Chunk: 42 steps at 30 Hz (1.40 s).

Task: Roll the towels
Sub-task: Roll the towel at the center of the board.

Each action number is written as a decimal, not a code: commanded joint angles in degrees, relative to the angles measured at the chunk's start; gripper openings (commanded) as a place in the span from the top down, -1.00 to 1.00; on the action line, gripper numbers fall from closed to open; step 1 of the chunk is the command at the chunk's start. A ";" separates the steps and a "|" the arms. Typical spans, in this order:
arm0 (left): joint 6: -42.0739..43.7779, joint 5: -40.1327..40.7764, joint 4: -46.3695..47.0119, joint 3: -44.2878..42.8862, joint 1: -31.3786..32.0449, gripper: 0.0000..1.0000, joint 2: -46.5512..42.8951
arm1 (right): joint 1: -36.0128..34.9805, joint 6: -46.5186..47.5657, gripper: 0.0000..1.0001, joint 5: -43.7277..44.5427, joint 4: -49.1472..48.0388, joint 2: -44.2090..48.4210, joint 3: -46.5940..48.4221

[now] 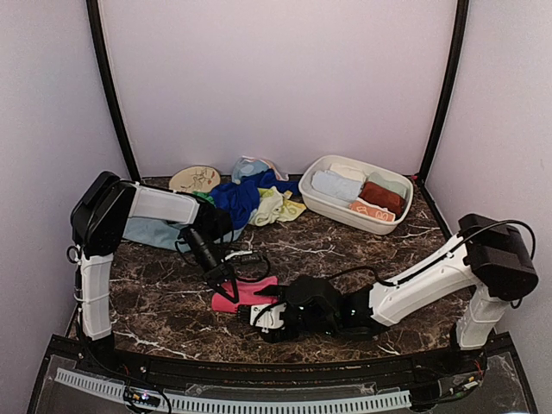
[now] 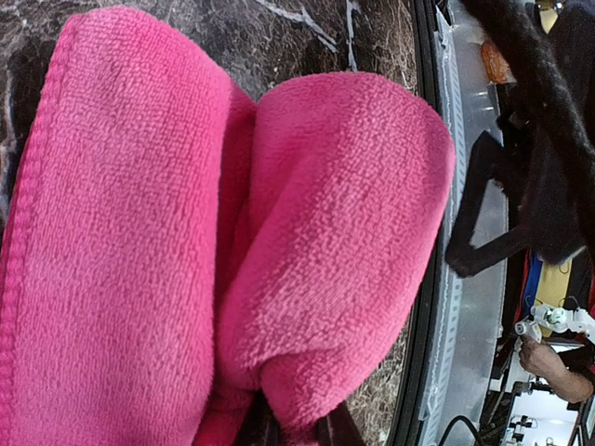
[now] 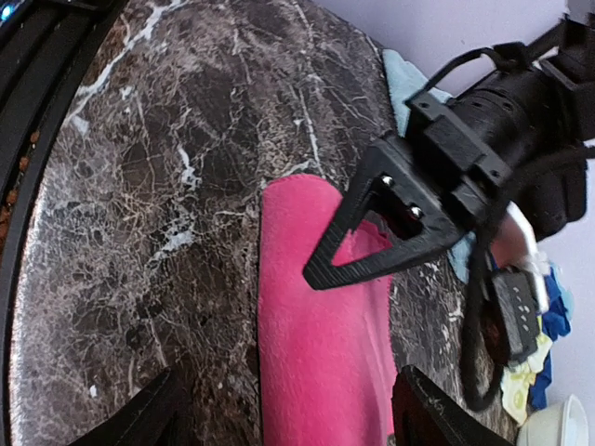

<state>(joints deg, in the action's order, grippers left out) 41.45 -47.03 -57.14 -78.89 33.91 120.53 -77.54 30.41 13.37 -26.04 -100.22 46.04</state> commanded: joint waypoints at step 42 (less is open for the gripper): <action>8.67 17.07 27.54 30.26 -5.67 -0.23 -42.51 | 19.84 -30.13 0.82 -41.37 32.94 -25.80 28.55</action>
<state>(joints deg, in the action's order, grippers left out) 48.45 -34.15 -33.61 -51.09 22.94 81.21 -58.00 4.23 -24.97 -5.32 -120.53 74.83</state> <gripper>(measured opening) 0.605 0.132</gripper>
